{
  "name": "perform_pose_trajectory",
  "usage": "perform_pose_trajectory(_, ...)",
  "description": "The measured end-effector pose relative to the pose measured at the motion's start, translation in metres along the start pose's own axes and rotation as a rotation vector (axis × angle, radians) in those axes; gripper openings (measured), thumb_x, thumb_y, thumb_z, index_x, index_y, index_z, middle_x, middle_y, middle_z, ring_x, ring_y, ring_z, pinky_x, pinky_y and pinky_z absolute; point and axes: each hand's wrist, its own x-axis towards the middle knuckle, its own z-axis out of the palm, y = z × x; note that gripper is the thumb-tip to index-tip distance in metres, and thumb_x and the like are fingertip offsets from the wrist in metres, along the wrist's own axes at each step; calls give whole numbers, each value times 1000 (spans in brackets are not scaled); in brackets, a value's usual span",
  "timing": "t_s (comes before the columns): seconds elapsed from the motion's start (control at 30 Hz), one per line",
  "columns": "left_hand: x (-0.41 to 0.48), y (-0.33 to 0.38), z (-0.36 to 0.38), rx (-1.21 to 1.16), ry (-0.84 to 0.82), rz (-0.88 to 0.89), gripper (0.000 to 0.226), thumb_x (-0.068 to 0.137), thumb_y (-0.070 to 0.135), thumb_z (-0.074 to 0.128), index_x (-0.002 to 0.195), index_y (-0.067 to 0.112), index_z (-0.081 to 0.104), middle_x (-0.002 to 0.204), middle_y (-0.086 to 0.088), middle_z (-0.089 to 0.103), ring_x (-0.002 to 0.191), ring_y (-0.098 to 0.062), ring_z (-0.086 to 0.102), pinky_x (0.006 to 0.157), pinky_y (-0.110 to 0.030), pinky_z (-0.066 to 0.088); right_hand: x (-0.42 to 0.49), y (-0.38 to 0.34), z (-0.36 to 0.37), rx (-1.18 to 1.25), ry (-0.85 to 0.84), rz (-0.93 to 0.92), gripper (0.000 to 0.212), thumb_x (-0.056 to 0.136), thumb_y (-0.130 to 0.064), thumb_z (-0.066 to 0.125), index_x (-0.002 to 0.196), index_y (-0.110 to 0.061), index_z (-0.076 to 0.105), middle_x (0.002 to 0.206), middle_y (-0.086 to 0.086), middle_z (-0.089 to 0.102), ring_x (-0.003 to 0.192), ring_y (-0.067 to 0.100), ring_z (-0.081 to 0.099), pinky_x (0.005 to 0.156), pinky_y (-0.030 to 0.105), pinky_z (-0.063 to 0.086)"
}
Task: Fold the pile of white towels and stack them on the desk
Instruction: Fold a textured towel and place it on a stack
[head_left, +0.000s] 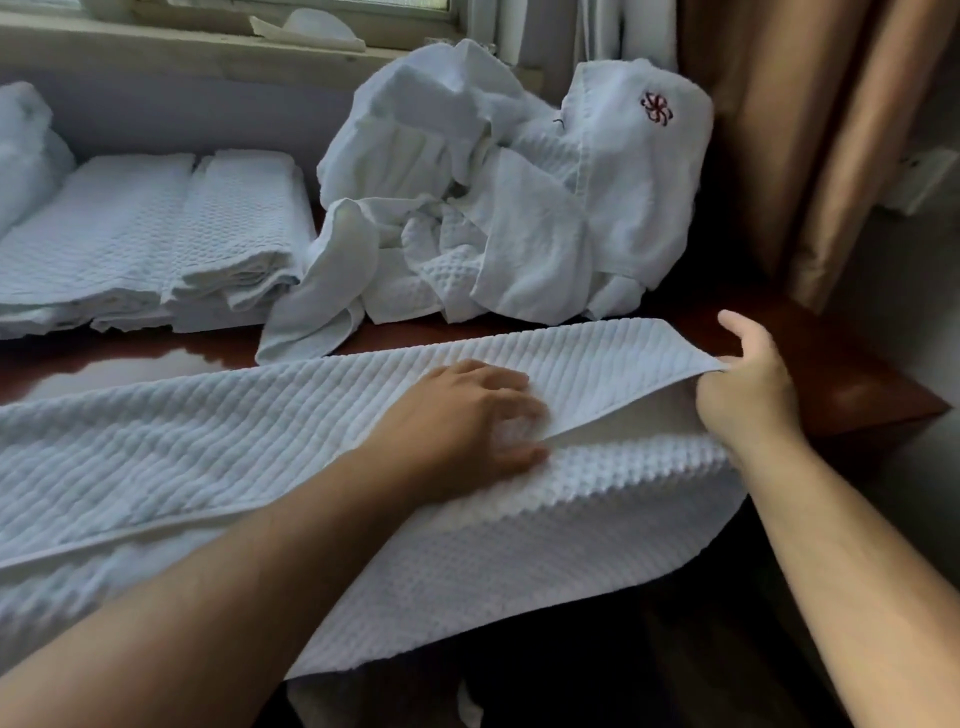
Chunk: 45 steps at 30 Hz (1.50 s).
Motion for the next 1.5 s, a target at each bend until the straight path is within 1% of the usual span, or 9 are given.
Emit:
perform_pose_trajectory(0.1, -4, 8, -1, 39, 110, 71, 28, 95, 51, 59, 109, 34, 76, 123, 15, 68, 110, -10, 63, 82, -34, 56, 4, 1, -4, 229, -84, 72, 45, 77, -11, 45, 108, -24, 76, 97, 2, 77, 86, 17, 71, 73, 31, 58)
perform_pose_trajectory(0.23, -5, 18, -1, 215, 171, 155, 36, 104, 39, 42, 95, 21, 72, 96, 8, 69, 85, -16, 61, 63, -37, 51, 3, -4, -5, 412, -155, 144, 37, 71, -39, 54, 84, -16, 81, 76, 11, 76, 61, 20, 69, 53, 22, 49)
perform_pose_trajectory(0.4, -10, 23, -4, 294, 273, 256, 14, 98, 22, 63, 87, 18, 70, 71, 0, 53, 60, -18, 45, 48, -34, 39, 4, 1, -7, 295, -55, 121, 18, 73, -32, 67, 87, -28, 76, 86, -2, 76, 88, 18, 73, 76, 39, 60)
perform_pose_trajectory(0.53, -9, 22, -8, 264, 122, 330, 4, 93, 23, 70, 96, 25, 72, 71, 3, 48, 56, -17, 45, 42, -30, 38, 0, 2, -7, 187, -28, 28, 29, 76, -20, 58, 99, -36, 64, 62, -11, 64, 60, 4, 62, 64, 31, 52)
perform_pose_trajectory(0.67, -8, 22, -12, 144, 1, 240, 25, 100, 44, 54, 104, 33, 76, 88, 12, 58, 68, -11, 58, 54, -30, 48, -7, 0, -5, 17, -51, -53, 35, 81, -16, 62, 113, -29, 63, 73, -8, 59, 68, 8, 60, 59, 21, 43)
perform_pose_trajectory(0.87, -27, 1, -18, -94, 12, -61, 34, 100, 47, 42, 120, 39, 68, 118, 20, 60, 105, -1, 51, 89, -28, 47, -25, -22, 5, -559, 45, -192, 43, 85, -14, 64, 127, -25, 63, 135, 6, 48, 127, 33, 38, 102, 48, 34)
perform_pose_trajectory(1.03, -79, -34, -38, 36, -95, -234, 59, 92, 74, 24, 139, 49, 49, 147, 22, 44, 138, -5, 32, 113, -35, 29, -70, -79, 45, -369, -312, -454, 36, 97, -23, 56, 132, -15, 63, 144, 7, 51, 134, 26, 41, 110, 37, 33)
perform_pose_trajectory(1.3, -198, -81, -94, 211, -94, -520, 85, 78, 87, 16, 152, 48, 31, 160, 24, 21, 150, -3, 16, 123, -33, 9, -158, -137, 141, -549, -803, -730, 62, 105, -49, 24, 160, -21, 21, 170, 9, 2, 156, 31, -4, 124, 51, 0)
perform_pose_trajectory(1.5, -284, -108, -132, 279, 49, -551, 72, 88, 79, 38, 135, 31, 63, 143, 7, 57, 133, -20, 52, 110, -47, 39, -190, -161, 169, -517, -922, -868, 69, 102, -60, 18, 161, -25, 16, 170, 7, -4, 156, 29, -12, 124, 51, -4)
